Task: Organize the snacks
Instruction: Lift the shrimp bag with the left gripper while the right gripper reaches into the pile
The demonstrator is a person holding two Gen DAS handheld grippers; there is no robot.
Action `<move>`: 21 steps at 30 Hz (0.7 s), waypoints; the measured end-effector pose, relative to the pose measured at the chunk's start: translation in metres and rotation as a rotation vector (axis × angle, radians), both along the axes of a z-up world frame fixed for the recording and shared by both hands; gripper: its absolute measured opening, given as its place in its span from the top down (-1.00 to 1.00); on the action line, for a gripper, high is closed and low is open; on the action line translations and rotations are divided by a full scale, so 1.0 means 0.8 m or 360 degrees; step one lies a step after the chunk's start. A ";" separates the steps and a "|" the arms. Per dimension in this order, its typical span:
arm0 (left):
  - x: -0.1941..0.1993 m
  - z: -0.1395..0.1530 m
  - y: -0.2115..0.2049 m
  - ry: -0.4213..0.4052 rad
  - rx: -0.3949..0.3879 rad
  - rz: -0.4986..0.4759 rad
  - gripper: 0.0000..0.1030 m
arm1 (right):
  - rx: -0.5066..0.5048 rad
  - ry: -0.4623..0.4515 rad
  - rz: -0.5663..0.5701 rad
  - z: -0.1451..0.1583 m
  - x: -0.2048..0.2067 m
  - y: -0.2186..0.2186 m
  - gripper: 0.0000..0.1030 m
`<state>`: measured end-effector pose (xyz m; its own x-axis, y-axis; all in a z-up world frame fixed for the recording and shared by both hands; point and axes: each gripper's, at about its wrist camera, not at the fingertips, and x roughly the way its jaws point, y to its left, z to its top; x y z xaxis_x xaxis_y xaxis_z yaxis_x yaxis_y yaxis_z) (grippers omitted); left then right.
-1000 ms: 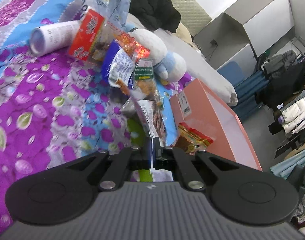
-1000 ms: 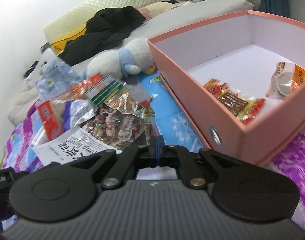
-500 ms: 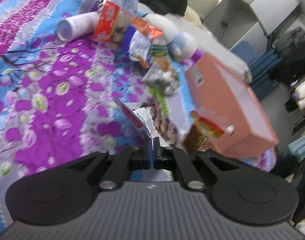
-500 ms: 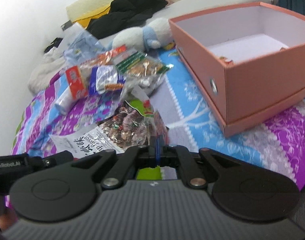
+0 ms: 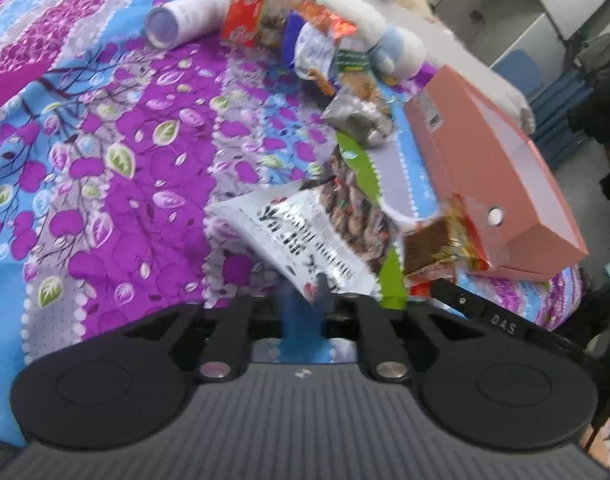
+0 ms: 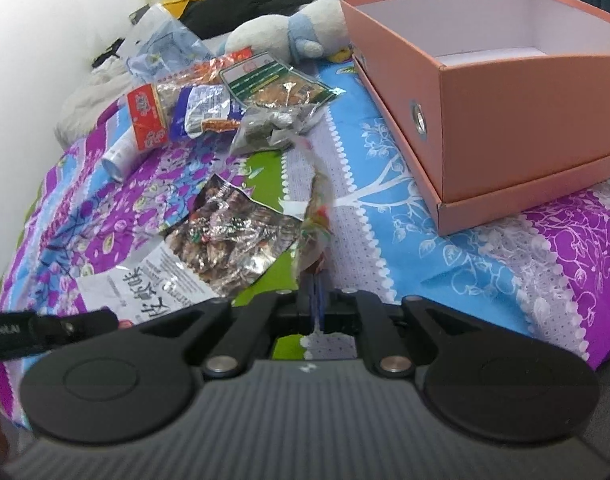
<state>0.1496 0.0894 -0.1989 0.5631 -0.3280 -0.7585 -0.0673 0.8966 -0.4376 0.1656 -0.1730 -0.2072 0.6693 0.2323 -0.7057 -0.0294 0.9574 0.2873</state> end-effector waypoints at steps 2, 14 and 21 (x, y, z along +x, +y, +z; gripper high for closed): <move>0.000 0.002 -0.001 0.0020 0.0045 0.0027 -0.36 | -0.0015 -0.0012 0.0031 0.000 -0.005 -0.001 0.34; 0.011 0.023 0.004 -0.0109 0.0183 0.0017 -0.88 | -0.0243 -0.0209 0.0184 0.001 -0.026 0.011 -0.42; 0.050 0.019 -0.024 -0.0164 0.0261 -0.0231 -0.88 | -0.0345 -0.0281 0.0187 -0.004 -0.008 0.016 -0.41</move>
